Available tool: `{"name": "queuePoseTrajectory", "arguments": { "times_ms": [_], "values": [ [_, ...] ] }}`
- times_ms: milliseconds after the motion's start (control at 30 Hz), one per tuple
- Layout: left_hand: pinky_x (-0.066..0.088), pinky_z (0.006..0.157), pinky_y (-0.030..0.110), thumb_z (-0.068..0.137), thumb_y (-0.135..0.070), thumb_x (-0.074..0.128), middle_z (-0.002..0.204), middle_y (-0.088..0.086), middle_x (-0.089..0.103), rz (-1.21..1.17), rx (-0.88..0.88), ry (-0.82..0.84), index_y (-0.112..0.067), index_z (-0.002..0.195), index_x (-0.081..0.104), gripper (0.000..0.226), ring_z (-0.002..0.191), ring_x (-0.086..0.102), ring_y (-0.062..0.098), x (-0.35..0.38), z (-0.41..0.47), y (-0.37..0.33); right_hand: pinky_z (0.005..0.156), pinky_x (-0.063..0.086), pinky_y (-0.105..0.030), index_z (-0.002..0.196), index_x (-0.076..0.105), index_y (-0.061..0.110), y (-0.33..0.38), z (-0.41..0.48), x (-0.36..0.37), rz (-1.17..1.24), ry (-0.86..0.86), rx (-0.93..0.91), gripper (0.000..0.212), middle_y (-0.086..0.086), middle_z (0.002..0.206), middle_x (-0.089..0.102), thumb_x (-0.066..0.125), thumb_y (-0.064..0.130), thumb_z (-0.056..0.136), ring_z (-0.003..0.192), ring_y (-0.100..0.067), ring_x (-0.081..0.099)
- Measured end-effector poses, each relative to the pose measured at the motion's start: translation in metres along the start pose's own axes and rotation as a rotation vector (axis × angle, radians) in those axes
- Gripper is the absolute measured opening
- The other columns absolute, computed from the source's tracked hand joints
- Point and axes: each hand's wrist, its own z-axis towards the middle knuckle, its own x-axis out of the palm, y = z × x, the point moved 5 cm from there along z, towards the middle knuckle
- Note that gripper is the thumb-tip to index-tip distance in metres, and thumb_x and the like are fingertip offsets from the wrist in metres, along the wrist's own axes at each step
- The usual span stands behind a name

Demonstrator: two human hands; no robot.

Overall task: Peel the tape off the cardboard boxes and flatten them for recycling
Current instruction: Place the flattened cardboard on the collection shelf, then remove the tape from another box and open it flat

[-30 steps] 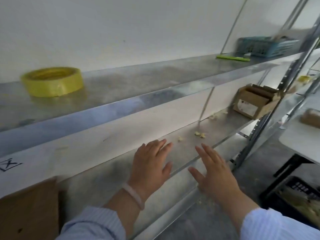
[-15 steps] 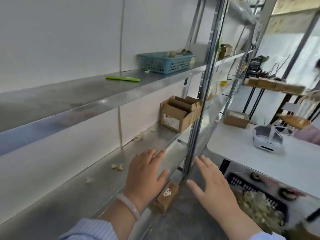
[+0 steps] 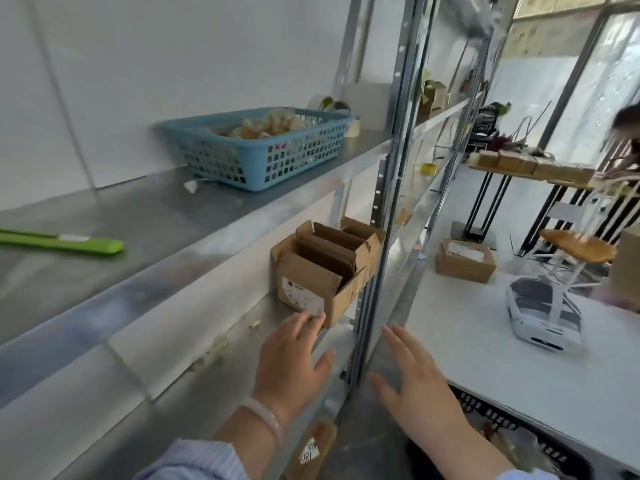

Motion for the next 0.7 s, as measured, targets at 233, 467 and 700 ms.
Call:
{"name": "queuePoseTrajectory", "arguments": {
  "times_ms": [233,467,700],
  "values": [
    [0.022,0.114,0.032,0.089,-0.067,0.03,0.156,-0.011,0.021,-0.031,-0.064,0.072,-0.041,0.147,0.017,0.065,0.143,0.015,0.01,0.053,0.071,0.012,0.114,0.027,-0.033,0.149,0.012,0.041,-0.037,0.099,0.025,0.08,0.063,0.059,0.076,0.017,0.157,0.016,0.054,0.056,0.088,0.141,-0.009,0.027],
    [0.024,0.112,0.032,0.087,-0.068,0.039,0.159,-0.007,0.008,0.02,-0.202,0.015,-0.041,0.149,0.004,0.076,0.146,0.01,0.016,0.081,0.127,0.021,0.103,0.042,-0.039,0.146,0.001,0.051,-0.07,0.196,0.056,0.305,0.243,0.151,0.078,0.009,0.158,0.018,0.054,0.051,0.089,0.139,-0.022,0.036],
    [0.021,0.113,0.032,0.072,-0.089,0.023,0.153,-0.025,0.004,-0.19,-0.504,-0.059,-0.05,0.146,0.007,0.085,0.143,0.006,0.007,0.11,0.144,0.027,0.107,0.043,-0.039,0.135,0.034,0.049,-0.087,0.246,0.069,0.435,0.4,-0.072,0.043,0.014,0.141,0.042,0.05,0.043,0.095,0.126,-0.011,0.048]
  ]
}}
